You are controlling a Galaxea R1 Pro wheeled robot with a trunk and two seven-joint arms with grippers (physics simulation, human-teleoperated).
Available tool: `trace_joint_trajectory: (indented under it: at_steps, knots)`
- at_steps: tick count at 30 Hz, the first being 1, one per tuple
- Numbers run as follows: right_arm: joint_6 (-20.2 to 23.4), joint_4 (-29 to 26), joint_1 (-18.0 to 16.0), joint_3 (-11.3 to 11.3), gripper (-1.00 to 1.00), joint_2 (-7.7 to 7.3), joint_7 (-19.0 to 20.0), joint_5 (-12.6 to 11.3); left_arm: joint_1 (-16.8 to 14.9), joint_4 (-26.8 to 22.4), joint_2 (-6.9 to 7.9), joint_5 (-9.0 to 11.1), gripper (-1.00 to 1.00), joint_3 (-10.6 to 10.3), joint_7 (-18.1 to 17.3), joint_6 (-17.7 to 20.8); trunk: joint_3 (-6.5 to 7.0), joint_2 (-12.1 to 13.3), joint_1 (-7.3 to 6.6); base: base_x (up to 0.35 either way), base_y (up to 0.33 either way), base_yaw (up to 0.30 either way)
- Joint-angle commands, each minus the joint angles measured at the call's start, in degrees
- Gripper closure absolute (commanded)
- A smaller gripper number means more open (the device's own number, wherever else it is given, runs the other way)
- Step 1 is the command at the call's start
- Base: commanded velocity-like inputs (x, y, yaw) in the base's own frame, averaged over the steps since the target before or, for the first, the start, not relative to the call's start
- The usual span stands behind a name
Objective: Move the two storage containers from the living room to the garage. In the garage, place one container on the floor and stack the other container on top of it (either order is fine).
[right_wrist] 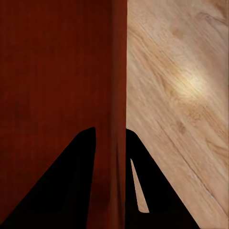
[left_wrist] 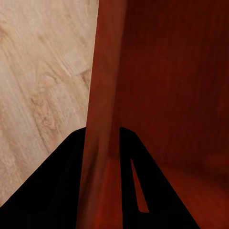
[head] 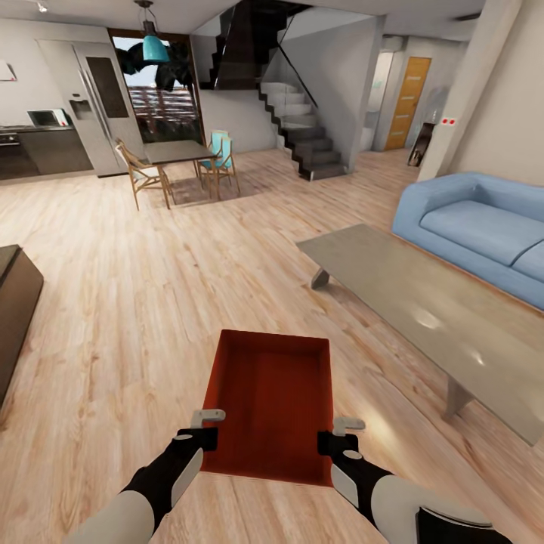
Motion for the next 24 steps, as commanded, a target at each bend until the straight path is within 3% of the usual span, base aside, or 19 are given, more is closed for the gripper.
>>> trace_joint_trajectory:
  at_steps: [1,24]
  knots:
    - [-0.01,0.21,0.00,2.17,1.00,-0.57,-0.19,-0.63,-0.08,-1.98,0.98,0.12,1.00,0.47,0.77,0.31,-0.07,-0.05,0.04,0.313,0.000,0.000]
    - [-0.21,0.21,0.00,2.19,1.00,-0.53,-0.11,-0.71,-0.08,-1.94,0.98,0.12,1.00,0.54,0.77,0.29,-0.10,-0.05,0.04,0.318,0.000,0.016]
